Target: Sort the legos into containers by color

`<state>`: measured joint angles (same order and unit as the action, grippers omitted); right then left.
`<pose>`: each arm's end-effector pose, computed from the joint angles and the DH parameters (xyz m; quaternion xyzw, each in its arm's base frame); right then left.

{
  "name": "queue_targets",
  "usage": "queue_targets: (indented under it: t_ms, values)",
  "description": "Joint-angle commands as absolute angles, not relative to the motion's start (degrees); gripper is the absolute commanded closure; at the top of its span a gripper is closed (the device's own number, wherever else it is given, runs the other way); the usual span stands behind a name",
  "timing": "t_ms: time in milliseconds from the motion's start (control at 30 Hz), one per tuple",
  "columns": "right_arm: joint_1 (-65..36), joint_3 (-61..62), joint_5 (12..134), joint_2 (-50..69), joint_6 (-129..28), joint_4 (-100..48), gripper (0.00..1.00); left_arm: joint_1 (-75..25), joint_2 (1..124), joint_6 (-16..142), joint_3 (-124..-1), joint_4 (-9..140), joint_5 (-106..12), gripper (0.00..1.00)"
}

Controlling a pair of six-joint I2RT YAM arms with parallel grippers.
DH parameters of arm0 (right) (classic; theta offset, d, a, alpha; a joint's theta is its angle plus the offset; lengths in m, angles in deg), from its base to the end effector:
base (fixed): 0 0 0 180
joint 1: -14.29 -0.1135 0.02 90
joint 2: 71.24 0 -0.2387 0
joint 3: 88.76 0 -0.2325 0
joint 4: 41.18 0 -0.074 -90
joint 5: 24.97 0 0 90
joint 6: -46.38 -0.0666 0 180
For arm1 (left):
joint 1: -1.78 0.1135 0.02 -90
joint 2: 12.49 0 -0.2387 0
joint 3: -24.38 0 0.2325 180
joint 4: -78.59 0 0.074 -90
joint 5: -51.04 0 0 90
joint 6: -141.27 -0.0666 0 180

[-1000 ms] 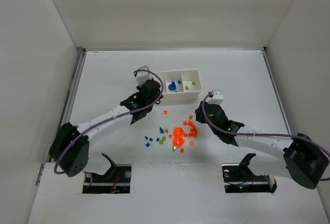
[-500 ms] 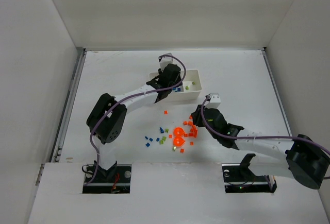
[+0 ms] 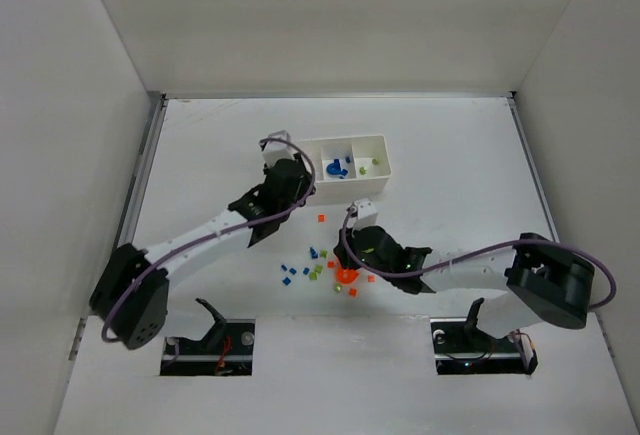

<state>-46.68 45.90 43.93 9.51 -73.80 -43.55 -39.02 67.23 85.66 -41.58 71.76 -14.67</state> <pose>0.1594 0.2378 0.1402 -0.1452 0.8563 0.2221 0.4431 0.2672 -0.1945 0.2457 -0.0747 0.8091 -0.2025 0.5465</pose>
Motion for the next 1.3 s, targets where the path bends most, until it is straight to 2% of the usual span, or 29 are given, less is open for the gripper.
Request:
queue_targets:
  t_ms: [0, 267, 633, 833, 1100, 1267]
  values:
    - [-49.2, 40.97, 45.25, 12.95, -72.54, -48.64, 0.59, -40.36, 57.49, 88.17, -32.35, 70.5, -11.63, 0.68]
    - [-50.35, 36.3, 43.5, 21.3, -71.48, -45.39, 0.55, -41.42, 43.94, 94.24, -18.27, 66.36, -13.2, 0.64]
    - [-50.09, 33.67, 43.41, 25.88, -70.34, -43.63, 0.55, -42.73, 42.88, 97.76, -13.26, 67.06, -18.92, 0.62]
    - [-50.09, 32.52, 43.41, 26.23, -70.43, -42.05, 0.7, -43.53, 44.2, 100.48, -12.46, 68.82, -21.2, 0.62]
    - [-48.77, 34.81, 41.04, 16.57, -71.57, -39.76, 0.76, -46.42, 46.3, 101.63, -12.99, 70.93, -21.56, 0.62]
    - [-41.76, 32.97, 40.69, 8.49, -69.91, -36.25, 0.76, -47.92, 48.76, 102.42, -12.99, 75.06, -20.06, 0.66]
